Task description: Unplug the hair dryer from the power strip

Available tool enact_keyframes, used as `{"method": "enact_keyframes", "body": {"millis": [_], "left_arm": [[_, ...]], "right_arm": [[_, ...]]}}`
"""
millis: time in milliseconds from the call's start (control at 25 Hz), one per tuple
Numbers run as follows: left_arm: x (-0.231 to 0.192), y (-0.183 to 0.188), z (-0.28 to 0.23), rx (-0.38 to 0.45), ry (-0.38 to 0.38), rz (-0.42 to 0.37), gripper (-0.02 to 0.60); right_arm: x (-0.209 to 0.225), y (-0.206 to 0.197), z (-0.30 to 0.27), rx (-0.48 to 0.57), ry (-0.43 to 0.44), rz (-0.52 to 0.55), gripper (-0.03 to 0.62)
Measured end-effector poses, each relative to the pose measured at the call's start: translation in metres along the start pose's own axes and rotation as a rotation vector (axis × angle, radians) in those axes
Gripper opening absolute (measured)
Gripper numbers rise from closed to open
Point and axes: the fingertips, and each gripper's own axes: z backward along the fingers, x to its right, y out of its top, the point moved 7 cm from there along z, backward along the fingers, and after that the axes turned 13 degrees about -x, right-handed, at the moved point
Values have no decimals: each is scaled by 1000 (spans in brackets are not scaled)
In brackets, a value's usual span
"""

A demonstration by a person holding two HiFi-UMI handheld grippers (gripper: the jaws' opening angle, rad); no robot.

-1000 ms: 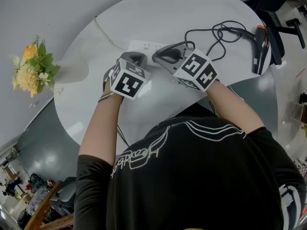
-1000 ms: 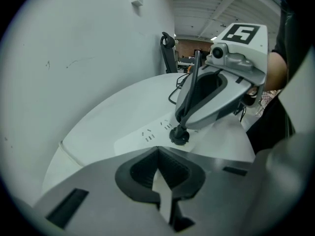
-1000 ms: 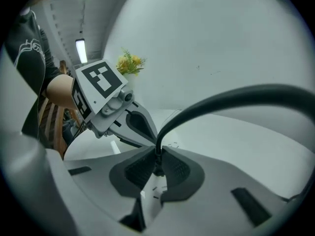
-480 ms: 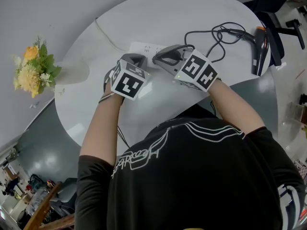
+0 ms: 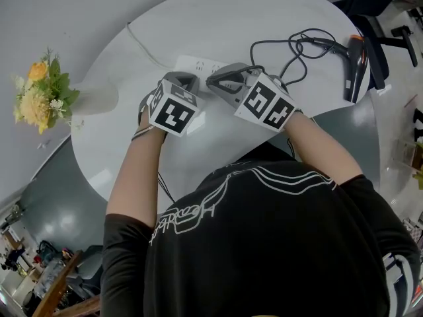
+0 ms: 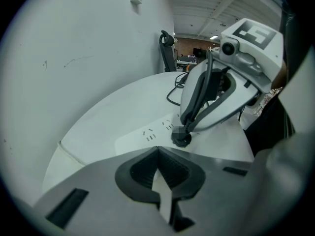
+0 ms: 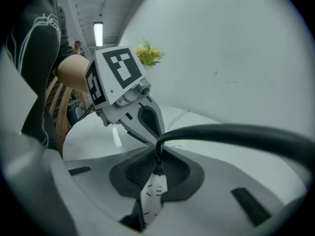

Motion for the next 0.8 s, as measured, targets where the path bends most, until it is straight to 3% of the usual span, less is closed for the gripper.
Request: {"method": "enact_keyframes", "body": {"millis": [120,200,520,600,720,800], "left_arm": [[0,1,0,1,-5,-1,2],[1,2,-1,5,-6,2,2],[2,1,0,7,12,-1,2],[2,1,0,3,14,-4,2],[4,3,0,5,21,-5,2],[3,3,-1,6,21,-2,2]], "right_arm": [[12,-6,0,52,67,-169,25],[16,-7,1,61,79,-204,25],[-2,0,2,-32,-10,47,25],[3,-1,2,-14,31,-17,25],[16,-7,3,43,100,-198,25],[16,-6,3,37,78,-195,25]]}}
